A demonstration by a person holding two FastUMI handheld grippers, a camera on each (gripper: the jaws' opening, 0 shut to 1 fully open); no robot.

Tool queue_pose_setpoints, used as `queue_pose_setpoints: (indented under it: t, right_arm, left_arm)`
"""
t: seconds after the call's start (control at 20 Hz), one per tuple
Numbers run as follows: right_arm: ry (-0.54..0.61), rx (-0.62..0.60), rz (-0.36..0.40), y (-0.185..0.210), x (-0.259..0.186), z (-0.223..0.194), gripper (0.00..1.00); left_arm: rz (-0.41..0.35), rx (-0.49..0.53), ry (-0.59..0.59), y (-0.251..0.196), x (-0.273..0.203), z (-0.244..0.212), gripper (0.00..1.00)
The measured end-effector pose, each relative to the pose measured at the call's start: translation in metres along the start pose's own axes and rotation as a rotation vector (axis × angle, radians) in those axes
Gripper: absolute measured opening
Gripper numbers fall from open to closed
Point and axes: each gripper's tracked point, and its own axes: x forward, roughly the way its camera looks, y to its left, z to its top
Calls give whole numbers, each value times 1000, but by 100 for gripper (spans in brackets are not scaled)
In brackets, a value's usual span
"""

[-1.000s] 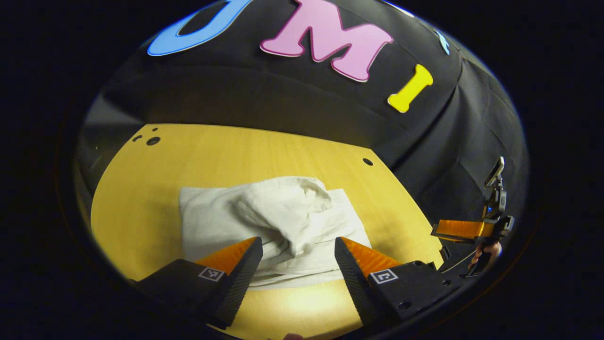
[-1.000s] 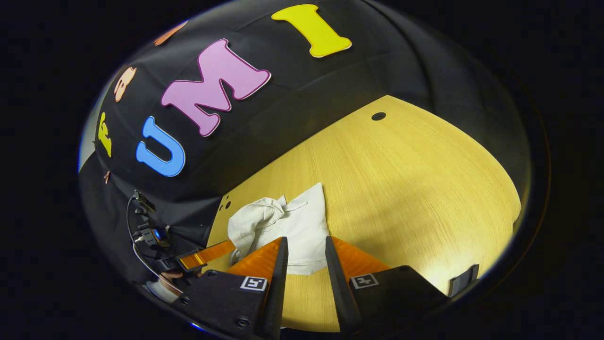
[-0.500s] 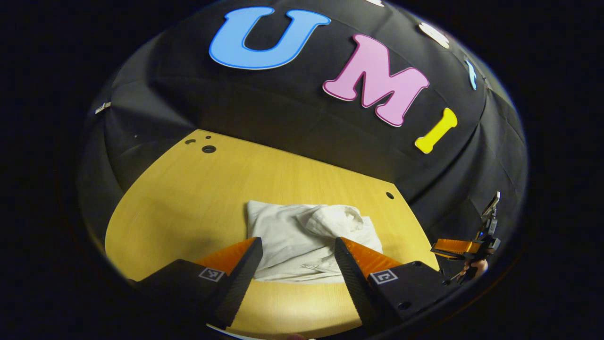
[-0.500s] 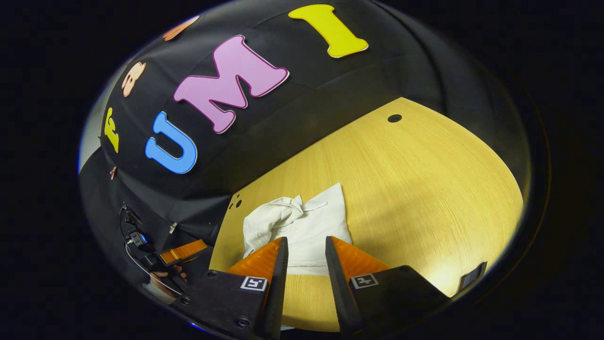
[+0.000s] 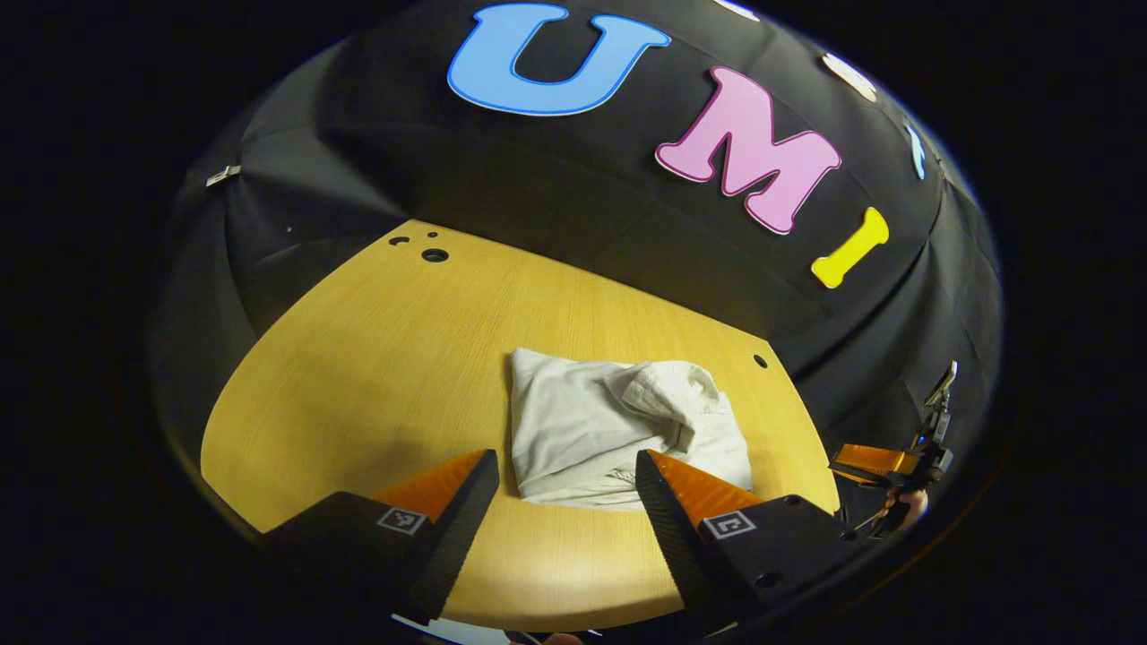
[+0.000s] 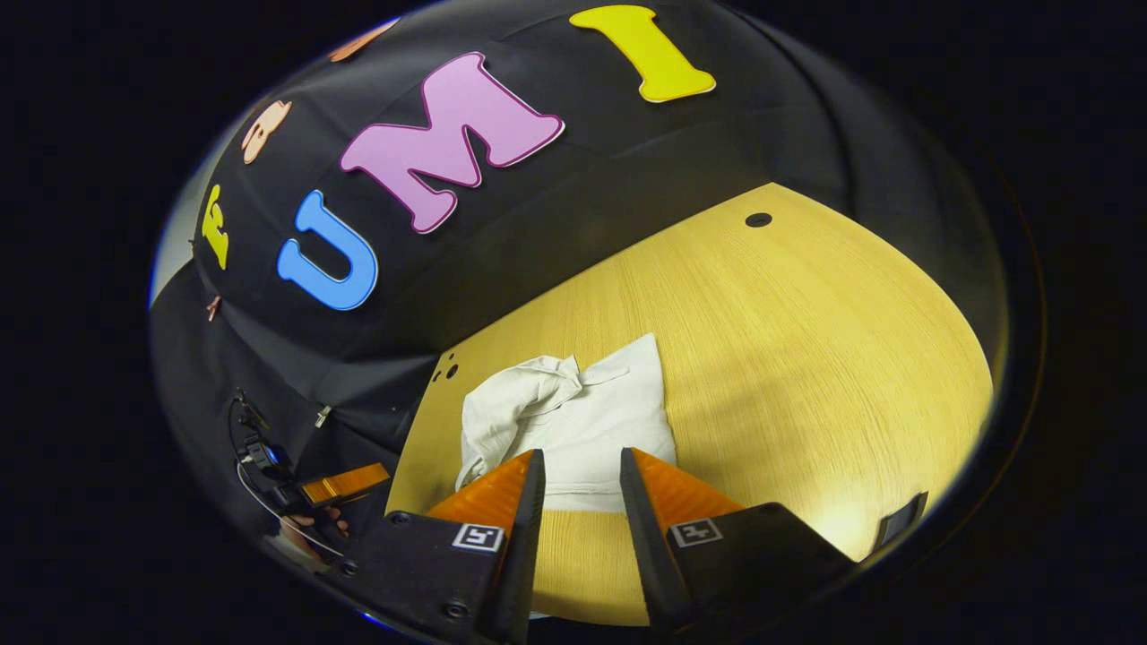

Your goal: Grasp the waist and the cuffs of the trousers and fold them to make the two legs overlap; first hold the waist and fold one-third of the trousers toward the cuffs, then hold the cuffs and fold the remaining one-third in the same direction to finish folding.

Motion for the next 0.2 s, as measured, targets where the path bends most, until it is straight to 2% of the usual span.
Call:
queue_pose_setpoints:
  t: [0.05, 0.1, 0.2]
  right_arm:
    - [0, 0, 1, 1, 0, 0, 44]
    - [-1, 0, 3, 2, 1, -1, 63]
    - [2, 0, 4, 3, 0, -3, 70]
  left_arm:
    - [0, 4, -2, 0, 0, 0, 96]
    - [-1, 10, -3, 0, 0, 0, 96]
    - [-2, 20, -2, 0, 1, 1, 96]
